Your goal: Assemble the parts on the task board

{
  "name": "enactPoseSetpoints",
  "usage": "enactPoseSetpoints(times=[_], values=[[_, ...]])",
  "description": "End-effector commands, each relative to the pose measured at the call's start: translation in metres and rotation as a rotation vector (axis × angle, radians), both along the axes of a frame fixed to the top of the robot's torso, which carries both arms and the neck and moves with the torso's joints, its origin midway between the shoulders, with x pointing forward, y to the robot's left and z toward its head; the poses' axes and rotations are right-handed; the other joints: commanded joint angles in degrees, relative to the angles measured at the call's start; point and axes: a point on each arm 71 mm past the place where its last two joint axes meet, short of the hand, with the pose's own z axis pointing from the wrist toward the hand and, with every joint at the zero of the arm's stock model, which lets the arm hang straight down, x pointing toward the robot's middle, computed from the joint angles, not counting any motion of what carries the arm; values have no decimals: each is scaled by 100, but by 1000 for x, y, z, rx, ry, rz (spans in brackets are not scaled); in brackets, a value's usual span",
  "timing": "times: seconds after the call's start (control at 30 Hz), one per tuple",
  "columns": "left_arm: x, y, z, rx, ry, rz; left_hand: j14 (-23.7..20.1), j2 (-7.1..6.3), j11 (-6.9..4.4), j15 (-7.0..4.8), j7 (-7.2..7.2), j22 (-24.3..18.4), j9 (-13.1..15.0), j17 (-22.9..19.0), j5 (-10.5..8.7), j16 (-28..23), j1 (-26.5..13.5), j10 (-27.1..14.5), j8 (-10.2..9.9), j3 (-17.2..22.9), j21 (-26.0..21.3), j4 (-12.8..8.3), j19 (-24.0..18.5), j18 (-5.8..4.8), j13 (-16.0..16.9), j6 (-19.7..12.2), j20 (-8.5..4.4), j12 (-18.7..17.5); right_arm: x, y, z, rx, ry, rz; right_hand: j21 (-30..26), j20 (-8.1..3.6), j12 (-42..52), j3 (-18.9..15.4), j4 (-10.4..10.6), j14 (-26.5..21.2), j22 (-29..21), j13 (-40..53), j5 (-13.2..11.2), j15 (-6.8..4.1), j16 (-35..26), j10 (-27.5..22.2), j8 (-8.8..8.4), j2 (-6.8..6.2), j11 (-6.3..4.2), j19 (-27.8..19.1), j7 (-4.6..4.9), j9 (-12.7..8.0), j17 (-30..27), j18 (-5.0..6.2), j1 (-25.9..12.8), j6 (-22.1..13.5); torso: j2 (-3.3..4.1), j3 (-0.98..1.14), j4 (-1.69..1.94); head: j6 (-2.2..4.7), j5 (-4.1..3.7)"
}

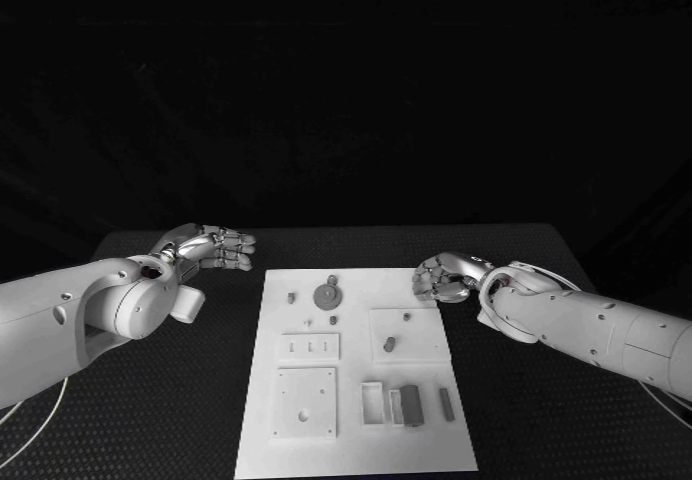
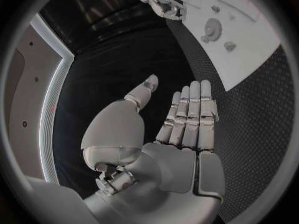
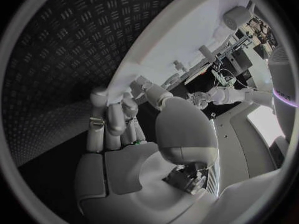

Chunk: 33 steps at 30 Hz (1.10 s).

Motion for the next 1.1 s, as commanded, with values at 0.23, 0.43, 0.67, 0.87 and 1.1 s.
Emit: enactPoseSetpoints(times=[0.23,0.43,0.67,0.87,1.1], values=[[0,-3,1,-5,-6,-20,47,-25,35,11,66,10,-7,10,0,-26,42,7,-21,-26,-24,-16,8,102,4,-29,16,-29,-1,6,-3,11,6,20,37,-27,47,18,-99,58,117,-21,16,7,17,10,80,135,6,8,228,44,33,153,0,467,-1,2,-1,-22,-2],[-1,-2,1,-4,-4,-17,48,-25,36,11,66,10,-7,13,0,-29,41,6,-22,-28,-25,-15,8,102,4,-30,16,-31,-1,6,-4,10,7,17,38,-26,49,19,-108,60,116,-23,16,6,17,12,84,144,5,8,227,48,36,153,-3,484,1,-2,-2,-35,-2],[-1,-1,1,-2,-6,-17,48,-26,36,11,67,11,-7,15,0,-32,42,6,-23,-28,-27,-16,7,102,5,-31,16,-33,-1,7,-4,10,3,13,38,-27,50,21,-119,58,116,-25,17,6,15,13,83,148,4,7,227,49,31,153,-4,492,0,-3,-1,-43,-5],[1,-2,1,-1,-6,-18,49,-25,37,11,67,11,-7,17,0,-34,42,5,-24,-29,-28,-16,8,102,5,-32,16,-35,-1,8,-4,25,-4,6,37,-28,53,55,-202,54,115,-36,17,3,8,13,66,258,1,1,225,52,27,153,37,510,1,-3,-7,-42,-11],[1,-3,1,-5,-7,-32,54,41,27,12,11,14,11,35,0,-53,40,34,16,-18,-36,2,10,100,13,40,18,-32,-3,13,-1,77,-15,-2,41,-18,54,73,-260,47,117,-48,16,3,1,9,53,465,1,-7,224,59,24,153,27,542,4,9,-10,-45,-16]])
